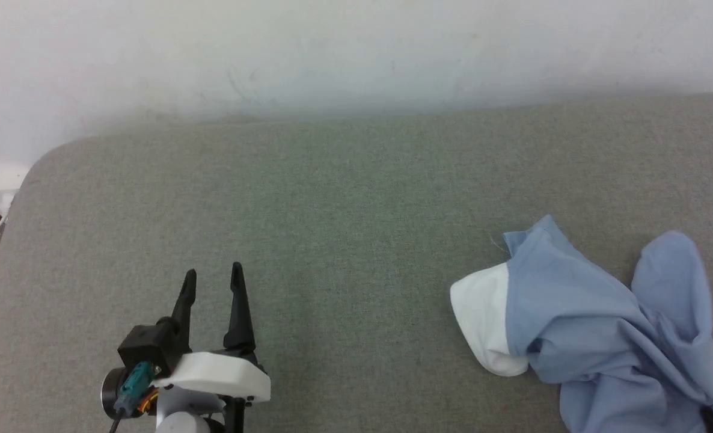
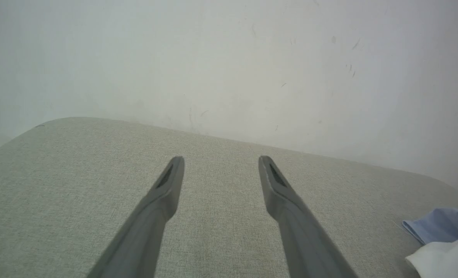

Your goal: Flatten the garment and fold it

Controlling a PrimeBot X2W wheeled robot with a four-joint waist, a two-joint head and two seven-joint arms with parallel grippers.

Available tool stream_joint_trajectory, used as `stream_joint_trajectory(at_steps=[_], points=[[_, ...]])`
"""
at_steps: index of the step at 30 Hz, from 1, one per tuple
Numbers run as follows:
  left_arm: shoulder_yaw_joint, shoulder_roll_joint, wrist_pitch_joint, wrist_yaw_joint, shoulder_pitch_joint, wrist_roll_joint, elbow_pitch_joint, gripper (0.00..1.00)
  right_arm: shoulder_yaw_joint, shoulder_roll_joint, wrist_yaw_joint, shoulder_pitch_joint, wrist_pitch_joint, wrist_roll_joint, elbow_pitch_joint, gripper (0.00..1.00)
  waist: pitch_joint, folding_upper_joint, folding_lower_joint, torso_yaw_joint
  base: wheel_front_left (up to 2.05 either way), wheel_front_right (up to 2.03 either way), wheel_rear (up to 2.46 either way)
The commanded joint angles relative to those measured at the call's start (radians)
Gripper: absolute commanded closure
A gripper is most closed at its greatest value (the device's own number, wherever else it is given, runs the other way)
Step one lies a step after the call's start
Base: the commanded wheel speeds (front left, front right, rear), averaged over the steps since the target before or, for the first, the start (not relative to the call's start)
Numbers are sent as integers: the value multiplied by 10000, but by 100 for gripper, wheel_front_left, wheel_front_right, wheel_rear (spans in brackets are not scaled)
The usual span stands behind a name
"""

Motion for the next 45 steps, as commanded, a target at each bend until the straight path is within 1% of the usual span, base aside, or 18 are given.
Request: stream_joint_trajectory(at_steps=[1,3,5,10,13,15,17,20,26,28,30,32,34,35,36,38,41,45], points=[[19,48,-50,17,-32,24,-12,0,-35,176,-7,-26,-165,-94,20,0,15,0,1,-21,0,0,0],[15,65,-51,24,-45,33,-23,0,-156,399,-7,-152,-651,-140,-74,0,16,0,1,-43,0,0,0],[13,80,-51,31,-37,36,-27,0,-300,549,-7,-339,-1423,-139,-368,0,-13,0,1,-57,0,0,0],[-22,98,-52,64,21,41,-19,0,-293,614,-7,-662,-3288,-659,-1246,0,-109,0,1,-53,0,0,0],[-47,109,-42,78,38,26,9,0,83,636,-7,-814,-3770,-998,-1491,0,-167,0,1,-19,0,0,0],[-61,109,-42,84,36,9,24,0,565,581,-7,-907,-3739,-1210,-1582,0,-203,0,1,6,0,0,0],[-84,106,-42,99,40,-2,24,0,1151,449,-7,-1013,-3482,-1356,-1674,0,-227,0,1,29,0,0,0],[-111,111,-40,105,33,-25,39,0,2162,68,-7,-1240,-2776,-1428,-1766,0,-250,0,1,66,0,0,0],[-173,130,-37,116,25,-44,43,0,4342,-1142,-7,-2035,-306,-1039,-1821,0,-186,0,1,113,0,0,0],[-216,125,-30,109,-20,-48,38,0,4936,-1549,-7,-2347,627,-943,-1590,0,-97,0,1,159,0,0,0],[-253,119,-31,105,-67,-50,37,0,5391,-1730,-7,-2682,1344,-661,-1240,0,-2,0,1,198,0,0,0],[-294,106,-33,105,-109,-57,48,0,5809,-1939,-7,-2950,1873,-565,-723,0,85,0,1,254,0,0,0],[-340,90,-35,95,-159,-69,86,0,6120,-1952,-7,-3136,2247,-314,-72,0,140,0,1,313,0,0,0],[-364,81,-36,94,-175,-74,103,0,6246,-1946,-7,-3210,2342,-204,237,4,154,0,1,343,0,0,0],[-385,73,-38,90,-191,-81,117,0,6344,-1885,-7,-3267,2385,-33,501,56,173,0,1,372,0,0,0],[-379,69,-40,77,-221,-104,155,0,6568,-1767,-7,-3406,2235,252,807,100,198,0,1,397,0,0,0],[-364,66,-44,98,-231,-103,194,0,6938,-1603,-7,-3670,1327,499,900,100,168,0,1,397,0,0,0],[-328,113,-47,105,-208,-102,253,0,7589,-1347,-7,-3991,-140,650,534,100,33,0,1,343,0,0,0]])
